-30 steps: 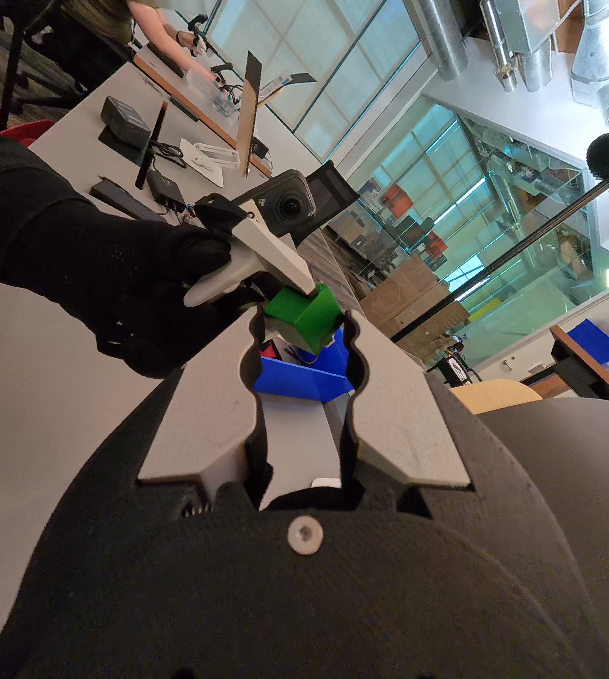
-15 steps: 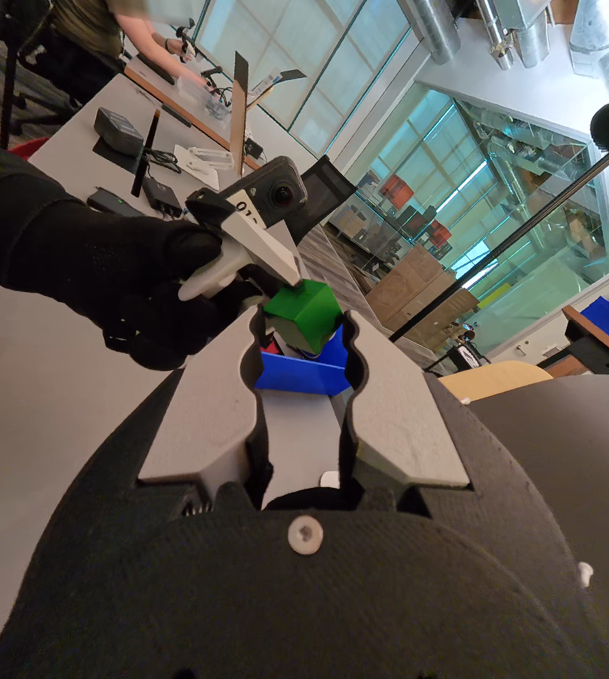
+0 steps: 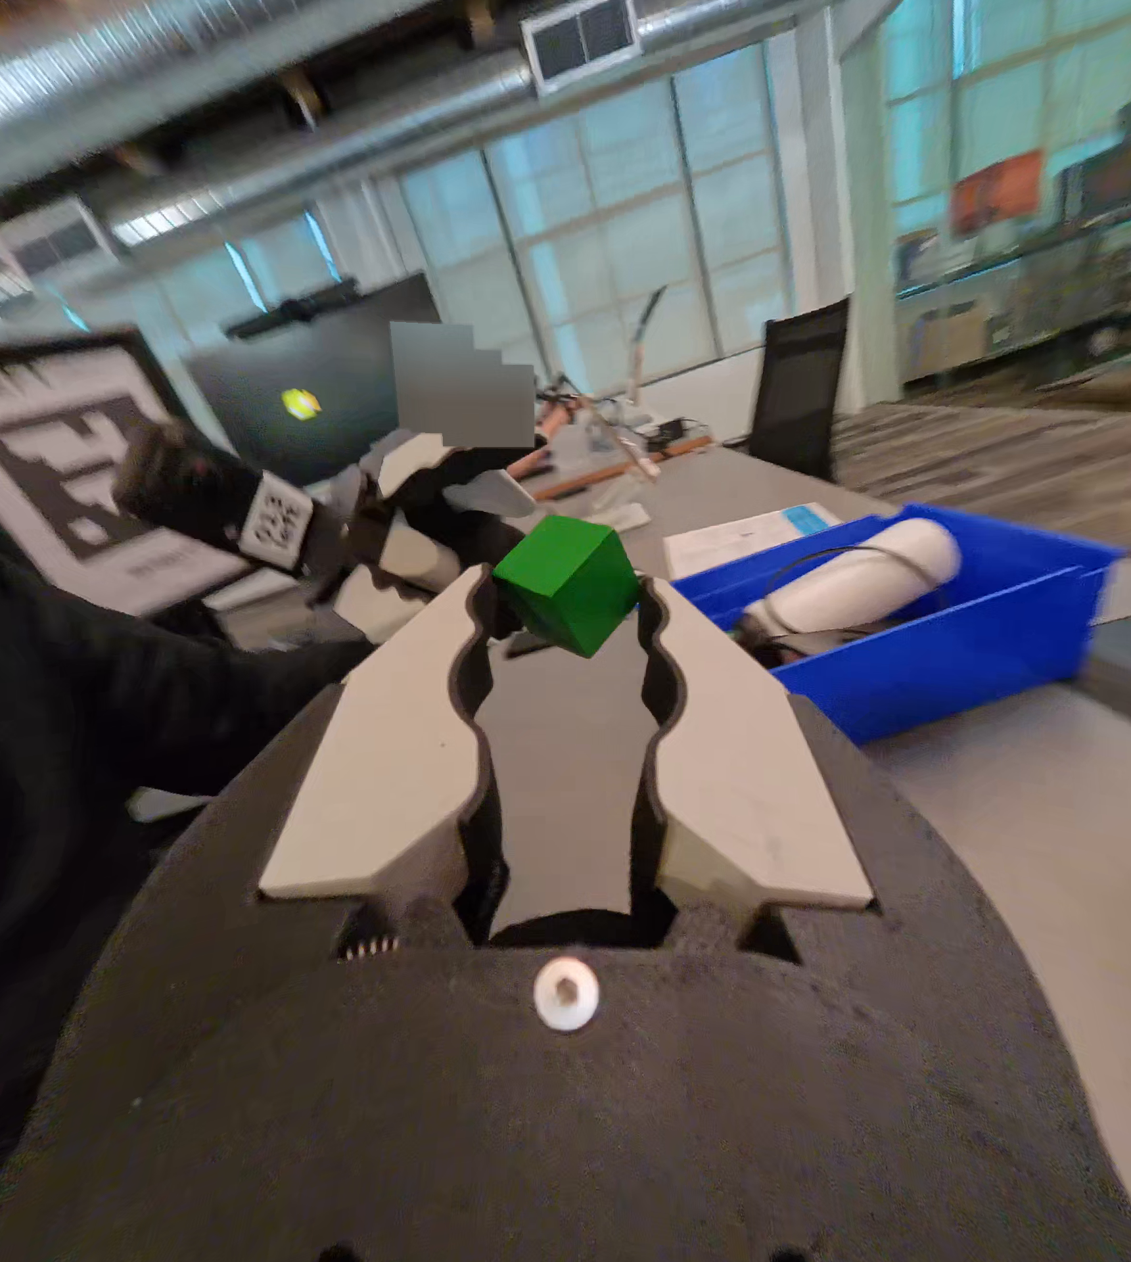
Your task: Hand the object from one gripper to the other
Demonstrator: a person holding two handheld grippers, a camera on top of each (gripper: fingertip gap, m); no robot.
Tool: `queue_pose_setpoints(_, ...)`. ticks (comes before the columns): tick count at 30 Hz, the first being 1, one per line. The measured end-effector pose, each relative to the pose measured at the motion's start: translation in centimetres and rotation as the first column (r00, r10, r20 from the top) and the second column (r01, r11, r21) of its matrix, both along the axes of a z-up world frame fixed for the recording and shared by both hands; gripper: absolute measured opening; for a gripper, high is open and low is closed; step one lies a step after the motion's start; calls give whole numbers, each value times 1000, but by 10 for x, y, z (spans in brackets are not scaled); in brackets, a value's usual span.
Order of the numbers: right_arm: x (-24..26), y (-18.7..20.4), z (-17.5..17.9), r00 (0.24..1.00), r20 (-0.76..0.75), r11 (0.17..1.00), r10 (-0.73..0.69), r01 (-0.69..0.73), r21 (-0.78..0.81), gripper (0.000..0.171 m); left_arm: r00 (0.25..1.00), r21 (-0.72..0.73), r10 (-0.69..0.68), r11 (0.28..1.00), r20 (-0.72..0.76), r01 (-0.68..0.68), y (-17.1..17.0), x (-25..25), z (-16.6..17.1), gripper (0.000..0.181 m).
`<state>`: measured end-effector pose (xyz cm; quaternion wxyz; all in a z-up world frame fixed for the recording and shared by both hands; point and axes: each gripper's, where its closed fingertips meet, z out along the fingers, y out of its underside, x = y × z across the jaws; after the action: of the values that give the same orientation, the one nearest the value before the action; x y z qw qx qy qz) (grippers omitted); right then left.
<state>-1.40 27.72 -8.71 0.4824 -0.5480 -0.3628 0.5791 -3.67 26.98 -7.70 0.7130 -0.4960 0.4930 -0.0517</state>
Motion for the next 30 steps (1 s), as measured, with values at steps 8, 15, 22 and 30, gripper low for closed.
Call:
queue_pose_setpoints(8,-23,-22,-11,981,-60,973,187,-193,-125,40,975,220,97,974,-201,-52,-9,21,-16,68)
queue_pose_setpoints(15,-35,-20,-7,959,-213,946,187,-234,-223,40,960,285,206,947,-189,-147,1,17,-16,66)
queue_pose_setpoints(22,-43,-22,-2,931,-322,928,173,-264,-265,39,946,330,275,921,-171,-208,8,9,-15,56)
queue_pose_setpoints(30,-47,-24,-6,912,-364,903,188,-306,-301,40,942,370,284,907,-181,-202,5,10,-15,44)
